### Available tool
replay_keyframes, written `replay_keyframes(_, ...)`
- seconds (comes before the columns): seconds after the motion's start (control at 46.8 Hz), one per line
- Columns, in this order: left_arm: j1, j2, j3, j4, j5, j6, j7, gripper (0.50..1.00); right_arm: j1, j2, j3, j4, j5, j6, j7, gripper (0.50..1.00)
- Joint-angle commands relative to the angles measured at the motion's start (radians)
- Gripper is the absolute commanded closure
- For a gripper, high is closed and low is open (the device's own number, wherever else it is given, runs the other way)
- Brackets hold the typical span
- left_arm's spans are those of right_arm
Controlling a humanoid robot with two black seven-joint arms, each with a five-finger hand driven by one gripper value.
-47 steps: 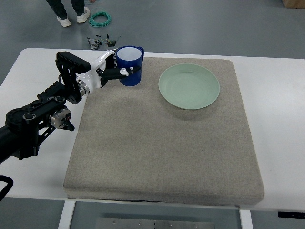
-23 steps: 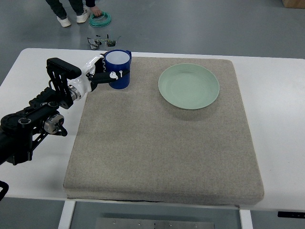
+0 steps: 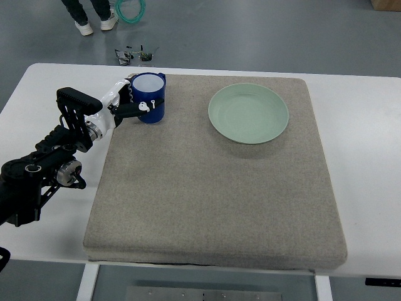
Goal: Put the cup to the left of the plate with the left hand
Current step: 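Lower the blue mug onto the pad beside the plate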
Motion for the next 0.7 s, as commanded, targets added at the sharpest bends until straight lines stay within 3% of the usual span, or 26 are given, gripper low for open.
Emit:
replay_keyframes(0.0,0.002,0.000,0.000,0.011,0.000,0.000,-0.004,0.804,0.000,0.000,0.000,0.000,-0.001,0.000,0.000,0.566)
replay_keyframes(0.107,0.002,-0.003,-0.002,0.018,0.000,0.000,-0.004,0.735,0.000,0.000,0.000,0.000,-0.001,0.000,0.000,0.566)
replay_keyframes(0.342,0.013,-0.014,0.001,0.020,0.000,0.000,-0.004,0.724,0.000,0.000,0.000,0.000,0.000,0.000,0.000,0.566)
replay_keyframes(0.406,0.013,-0.014,0.000,0.020,0.000,0.002,-0.004,0.692,-0.001,0.000,0.000,0.000,-0.001,0.000,0.000,0.566)
replay_keyframes(0.683,0.013,-0.014,0.000,0.018,-0.002,0.002,-0.004,0.649,0.000,0.000,0.000,0.000,0.000,0.000,0.000,0.566)
